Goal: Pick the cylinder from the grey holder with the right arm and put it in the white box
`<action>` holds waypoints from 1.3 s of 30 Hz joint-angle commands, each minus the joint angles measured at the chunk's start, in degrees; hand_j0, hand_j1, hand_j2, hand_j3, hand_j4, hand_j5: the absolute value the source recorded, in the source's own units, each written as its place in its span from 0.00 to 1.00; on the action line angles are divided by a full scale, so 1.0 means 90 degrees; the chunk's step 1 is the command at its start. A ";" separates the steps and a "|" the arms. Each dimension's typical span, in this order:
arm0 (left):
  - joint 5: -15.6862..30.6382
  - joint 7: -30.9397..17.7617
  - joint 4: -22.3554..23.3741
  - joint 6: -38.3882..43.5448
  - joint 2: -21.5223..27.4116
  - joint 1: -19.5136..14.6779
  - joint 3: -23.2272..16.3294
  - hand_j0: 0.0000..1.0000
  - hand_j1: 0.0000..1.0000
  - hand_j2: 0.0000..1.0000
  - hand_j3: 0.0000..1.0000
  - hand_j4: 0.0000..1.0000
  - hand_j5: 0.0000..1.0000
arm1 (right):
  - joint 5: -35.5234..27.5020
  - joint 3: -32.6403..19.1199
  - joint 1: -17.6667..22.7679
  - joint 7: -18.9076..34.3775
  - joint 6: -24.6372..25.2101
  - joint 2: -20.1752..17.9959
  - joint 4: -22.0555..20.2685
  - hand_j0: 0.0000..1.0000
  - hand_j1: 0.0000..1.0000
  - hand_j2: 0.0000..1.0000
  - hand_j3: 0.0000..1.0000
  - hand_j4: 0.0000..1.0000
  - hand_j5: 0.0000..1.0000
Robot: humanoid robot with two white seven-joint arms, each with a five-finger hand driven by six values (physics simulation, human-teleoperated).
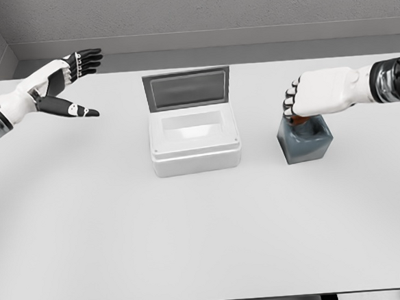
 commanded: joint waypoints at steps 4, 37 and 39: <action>0.0039 0.0001 -0.0005 -0.0002 -0.0053 0.0000 0.0013 1.00 1.00 1.00 1.00 1.00 1.00 | -0.0014 -0.0090 -0.0068 -0.0006 0.0012 -0.0025 -0.0029 0.56 0.56 0.56 0.56 0.56 0.56; 0.0039 0.0001 -0.0005 -0.0002 -0.0043 -0.0010 0.0003 1.00 1.00 1.00 1.00 1.00 1.00 | -0.0024 -0.0120 -0.0361 -0.0006 0.0012 0.0630 0.0010 0.56 0.56 0.56 0.56 0.56 0.56; 0.0039 0.0001 -0.0005 -0.0002 -0.0043 -0.0010 0.0012 1.00 1.00 1.00 1.00 1.00 1.00 | -0.0014 -0.0120 -0.0361 -0.0006 0.0012 0.0679 0.0020 0.57 0.57 0.57 0.57 0.57 0.57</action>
